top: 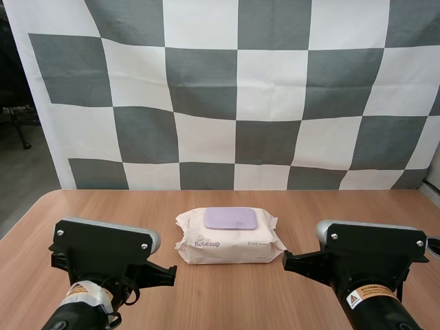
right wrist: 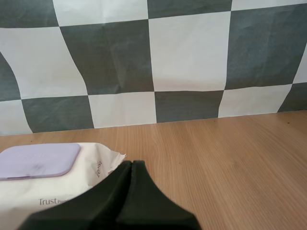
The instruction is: Open the wet wipes lid
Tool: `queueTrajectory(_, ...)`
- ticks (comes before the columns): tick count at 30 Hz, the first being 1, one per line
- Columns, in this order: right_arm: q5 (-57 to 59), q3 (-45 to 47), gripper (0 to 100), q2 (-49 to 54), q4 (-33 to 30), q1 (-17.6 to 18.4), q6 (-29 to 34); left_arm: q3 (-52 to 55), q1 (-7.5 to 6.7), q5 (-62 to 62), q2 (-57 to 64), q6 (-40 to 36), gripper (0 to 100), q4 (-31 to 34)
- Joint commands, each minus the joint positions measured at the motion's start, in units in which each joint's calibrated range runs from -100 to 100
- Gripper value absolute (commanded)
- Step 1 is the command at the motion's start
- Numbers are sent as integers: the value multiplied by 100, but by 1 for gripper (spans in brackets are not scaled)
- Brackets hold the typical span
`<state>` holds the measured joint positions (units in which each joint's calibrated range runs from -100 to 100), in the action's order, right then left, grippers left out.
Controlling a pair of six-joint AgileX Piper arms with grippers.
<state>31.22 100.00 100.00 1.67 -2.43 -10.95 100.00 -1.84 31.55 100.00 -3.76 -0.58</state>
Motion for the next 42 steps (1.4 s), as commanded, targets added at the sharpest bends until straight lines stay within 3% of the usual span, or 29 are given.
queueTrajectory(1, -2, 0, 0, 0, 2, -1, 1, 0, 1, 5, 0, -1, 0, 0)
queueTrajectory(11, -2, 0, 0, 0, 2, -1, 1, 0, 1, 5, 0, -1, 0, 0)
queueTrajectory(13, -2, 0, 0, 0, 13, 0, 1, 0, 1, -289, 0, -21, 0, -290)
queueTrajectory(16, -2, 0, 0, 0, 13, 0, 1, 0, 1, -1346, 0, -21, 0, -553)
queueTrajectory(20, -356, 0, 0, 0, -47, 0, -66, 0, 1, -3631, 0, 323, 0, -28)
queueTrajectory(24, -3224, 0, 0, 0, -958, 0, -300, 0, 1, -6683, 0, 799, 0, 304)
queueTrajectory(26, -5745, 0, 0, 0, -1431, 0, -434, 0, 1, -8700, 0, 802, 0, 304)
queueTrajectory(30, -10494, 0, 0, 0, -1394, 0, -1217, -94, 1, -12563, 0, 1024, 0, 241)
queueTrajectory(32, -12652, 0, 0, 0, -1050, 0, -1569, -346, 1, -13155, 0, 1024, 0, 215)
queueTrajectory(35, -13122, 0, 0, 0, -218, 0, -1780, -814, 1, -13155, 0, 1034, 0, 58)
queueTrajectory(38, -13122, -23, 0, 0, 774, 0, -1780, -961, 9, -13155, 0, 1016, 0, -661)
queueTrajectory(42, -13122, -37, 0, 0, 1343, 0, -1855, -961, 50, -13155, 0, 883, 0, -1511)
